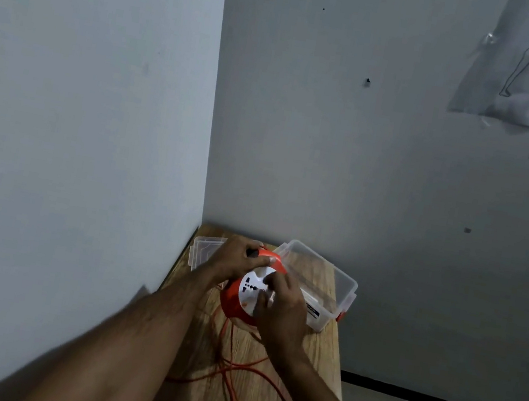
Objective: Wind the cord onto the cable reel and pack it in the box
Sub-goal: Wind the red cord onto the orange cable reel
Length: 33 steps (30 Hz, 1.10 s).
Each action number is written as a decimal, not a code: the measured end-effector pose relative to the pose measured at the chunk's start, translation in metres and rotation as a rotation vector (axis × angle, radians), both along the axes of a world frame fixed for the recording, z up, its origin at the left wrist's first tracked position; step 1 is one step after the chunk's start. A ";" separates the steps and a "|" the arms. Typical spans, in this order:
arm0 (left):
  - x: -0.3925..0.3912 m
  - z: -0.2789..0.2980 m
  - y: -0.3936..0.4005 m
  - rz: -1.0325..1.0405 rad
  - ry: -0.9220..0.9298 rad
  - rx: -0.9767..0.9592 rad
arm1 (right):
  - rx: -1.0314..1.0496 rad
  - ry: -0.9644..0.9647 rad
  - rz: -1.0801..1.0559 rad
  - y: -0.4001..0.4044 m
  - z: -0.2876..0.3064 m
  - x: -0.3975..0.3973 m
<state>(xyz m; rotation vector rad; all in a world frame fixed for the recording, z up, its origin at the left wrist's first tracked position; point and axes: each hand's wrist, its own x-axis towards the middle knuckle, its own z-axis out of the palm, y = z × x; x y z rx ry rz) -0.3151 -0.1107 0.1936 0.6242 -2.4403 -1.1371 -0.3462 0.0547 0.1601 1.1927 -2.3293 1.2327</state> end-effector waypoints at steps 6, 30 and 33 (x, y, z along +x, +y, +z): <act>0.002 -0.004 -0.009 -0.043 -0.035 0.005 | 0.579 0.606 0.334 0.014 -0.002 -0.027; -0.003 -0.016 -0.004 -0.027 -0.024 0.013 | 0.374 0.092 0.152 0.002 0.001 -0.020; -0.004 -0.015 -0.001 0.005 0.002 -0.008 | 0.203 -0.132 0.010 -0.001 0.003 -0.007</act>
